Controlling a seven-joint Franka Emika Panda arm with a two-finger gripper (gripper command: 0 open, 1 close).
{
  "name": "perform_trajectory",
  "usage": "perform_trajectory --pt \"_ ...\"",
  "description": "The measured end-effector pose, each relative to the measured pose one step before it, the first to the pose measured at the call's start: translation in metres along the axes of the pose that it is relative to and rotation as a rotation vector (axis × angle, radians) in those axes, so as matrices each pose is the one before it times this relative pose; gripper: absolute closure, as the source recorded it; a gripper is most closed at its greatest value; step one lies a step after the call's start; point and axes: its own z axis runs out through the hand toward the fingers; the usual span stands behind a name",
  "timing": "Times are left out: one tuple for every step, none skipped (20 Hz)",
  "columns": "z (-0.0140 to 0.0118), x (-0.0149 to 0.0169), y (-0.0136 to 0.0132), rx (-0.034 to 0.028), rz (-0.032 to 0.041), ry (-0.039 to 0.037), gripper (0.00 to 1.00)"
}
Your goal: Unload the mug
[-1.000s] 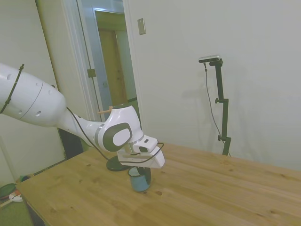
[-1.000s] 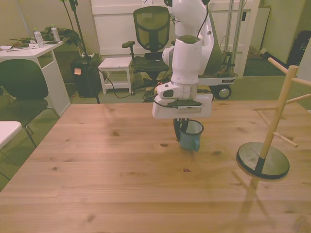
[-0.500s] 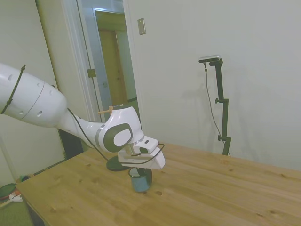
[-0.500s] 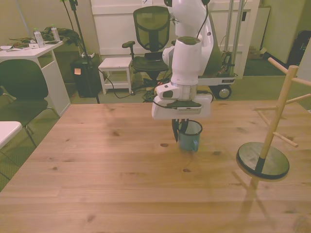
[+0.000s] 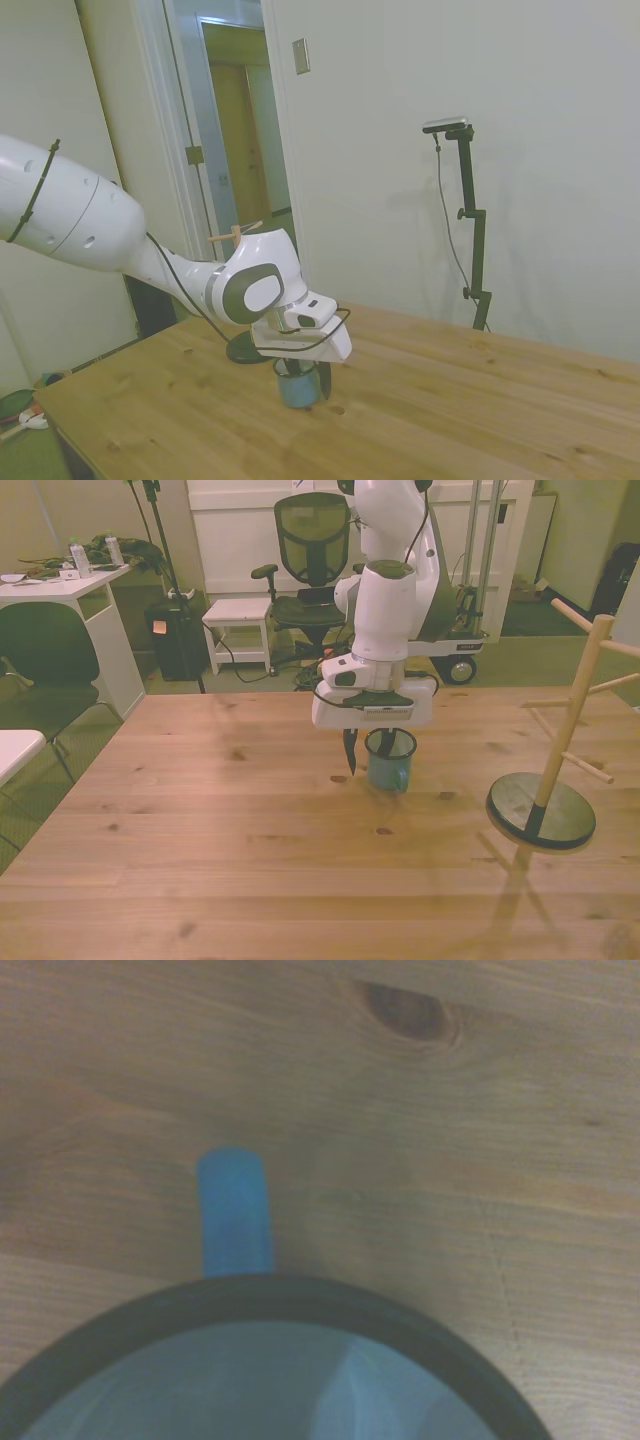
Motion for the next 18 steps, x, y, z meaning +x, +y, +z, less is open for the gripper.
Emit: perform_trajectory --pt "-0.00026 0.00009 0.00011 0.00020 0.00024 0.00041 0.00" --pt "-0.00060 0.00007 0.00003 0.00058 0.00007 0.00093 0.00" --pt "-0.00094 0.00012 0.00006 0.00090 0.00018 0.00141 0.00" --pt "-0.00136 0.00004 0.00014 0.00115 0.00026 0.00170 0.00" --pt "-0.00168 -0.00011 0.00027 0.00094 0.00031 0.00135 0.00" --pt "-0.00195 -0.00035 0.00046 0.00084 0.00040 0.00107 0.00" --pt "-0.00202 -0.00069 0.00068 0.00035 0.00041 0.00024 0.00" --pt "-0.00198 -0.00064 0.00063 0.00029 0.00038 0.00017 0.00" --pt "-0.00192 -0.00068 0.00064 0.00053 0.00036 0.00048 0.00" --pt "-0.00152 -0.00047 0.00045 0.00072 0.00026 0.00082 0.00" --pt "-0.00131 -0.00042 0.00041 0.00068 0.00025 0.00079 0.00" --pt "-0.00117 -0.00032 0.00031 0.00089 0.00020 0.00112 0.00" --pt "-0.00125 -0.00022 0.00027 0.00113 0.00023 0.00152 0.00" --pt "-0.00177 -0.00010 0.00031 0.00134 0.00040 0.00192 0.00" --pt "-0.00194 -0.00012 0.00044 0.00132 0.00059 0.00190 0.00" --pt "-0.00221 -0.00063 0.00086 0.00104 0.00075 0.00126 0.00" --pt "-0.00243 -0.00127 0.00121 0.00126 0.00074 0.00115 0.00" --pt "-0.00248 -0.00171 0.00151 0.00144 0.00069 0.00119 0.00"
